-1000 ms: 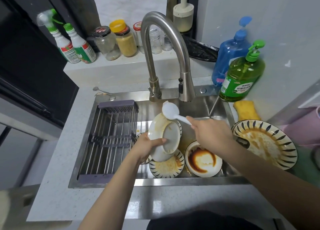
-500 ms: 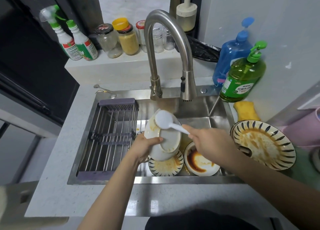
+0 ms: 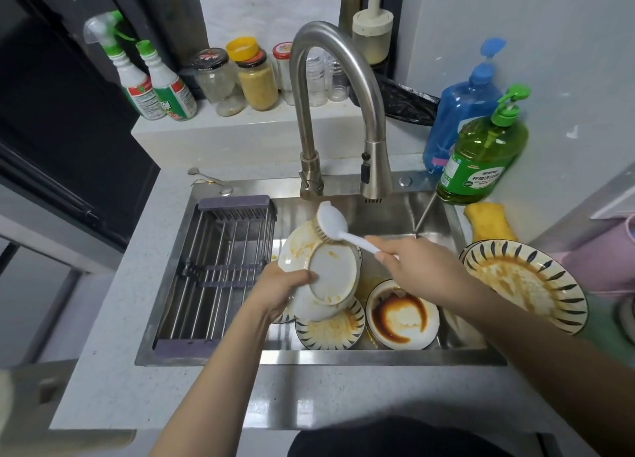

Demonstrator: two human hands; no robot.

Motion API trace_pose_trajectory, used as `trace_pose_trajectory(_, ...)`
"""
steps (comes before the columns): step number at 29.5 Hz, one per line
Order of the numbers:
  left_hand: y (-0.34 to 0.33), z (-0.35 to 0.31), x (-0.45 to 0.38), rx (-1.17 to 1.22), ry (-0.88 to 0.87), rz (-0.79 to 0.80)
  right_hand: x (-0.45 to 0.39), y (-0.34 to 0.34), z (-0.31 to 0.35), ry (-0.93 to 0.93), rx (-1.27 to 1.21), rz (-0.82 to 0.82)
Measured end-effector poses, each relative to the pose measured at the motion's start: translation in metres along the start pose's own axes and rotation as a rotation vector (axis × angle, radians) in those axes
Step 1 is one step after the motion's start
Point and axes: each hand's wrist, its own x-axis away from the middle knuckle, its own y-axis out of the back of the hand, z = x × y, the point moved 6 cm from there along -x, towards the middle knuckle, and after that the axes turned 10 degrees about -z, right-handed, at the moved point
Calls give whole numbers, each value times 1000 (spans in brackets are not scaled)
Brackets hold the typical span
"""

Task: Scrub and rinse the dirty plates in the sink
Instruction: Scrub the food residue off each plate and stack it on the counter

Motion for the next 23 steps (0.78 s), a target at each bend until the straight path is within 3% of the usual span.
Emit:
trace_pose_trajectory(4, 3, -2, 3, 52, -5, -26, -11, 3, -16, -54, 95, 54)
trace_pose_trajectory(10, 5, -9, 3, 142, 2, -42, -7, -2, -21, -54, -15, 8)
trace_pose_trajectory(14, 12, -6, 2, 286, 41, -60, -4, -8, -34, -86, 96, 190)
trace_pose_trajectory(19, 6, -3, 5, 361, 102, -18, -7, -5, -33, -101, -59, -22)
trace_pose_trajectory(23, 18, 4, 2, 476, 149, -77, 8, -13, -35, -83, -7, 200)
